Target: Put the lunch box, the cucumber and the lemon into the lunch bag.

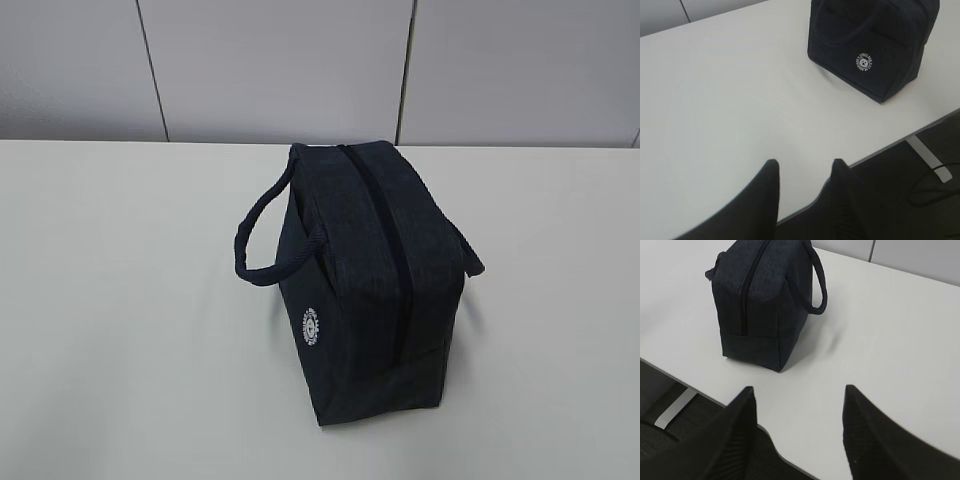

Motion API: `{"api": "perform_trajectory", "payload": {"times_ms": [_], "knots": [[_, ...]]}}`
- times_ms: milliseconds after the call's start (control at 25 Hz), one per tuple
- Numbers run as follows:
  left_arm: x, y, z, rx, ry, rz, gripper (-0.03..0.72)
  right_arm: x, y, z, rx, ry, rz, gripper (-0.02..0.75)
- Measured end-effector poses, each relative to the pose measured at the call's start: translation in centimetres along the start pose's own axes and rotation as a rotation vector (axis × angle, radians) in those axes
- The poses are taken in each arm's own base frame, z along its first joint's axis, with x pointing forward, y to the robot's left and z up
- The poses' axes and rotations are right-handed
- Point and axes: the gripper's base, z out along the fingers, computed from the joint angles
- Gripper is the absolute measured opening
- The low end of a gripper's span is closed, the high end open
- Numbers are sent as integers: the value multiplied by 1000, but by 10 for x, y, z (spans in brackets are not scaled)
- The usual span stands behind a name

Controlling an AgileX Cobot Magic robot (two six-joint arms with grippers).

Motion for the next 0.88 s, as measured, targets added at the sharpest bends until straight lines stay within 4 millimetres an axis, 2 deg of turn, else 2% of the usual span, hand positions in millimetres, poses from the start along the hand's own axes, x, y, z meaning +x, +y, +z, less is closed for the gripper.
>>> {"api": "perform_trajectory", "payload": {"times_ms": [120, 240, 560, 760, 880], "knots": [[13, -3, -8, -11, -50, 8, 231, 7, 1, -7, 2, -15, -2, 414], [16, -2, -6, -15, -26, 6, 232, 14, 1, -10, 5, -33, -2, 414], [24, 0, 6, -10, 23, -5, 237, 37, 1, 17, 0, 96, 1, 414], [34, 5, 22, -32, 73, -10, 237, 38, 1, 21, 0, 95, 10, 412], [34, 8, 26, -66, 59, 2, 237, 39, 1, 22, 1, 95, 15, 376]]}}
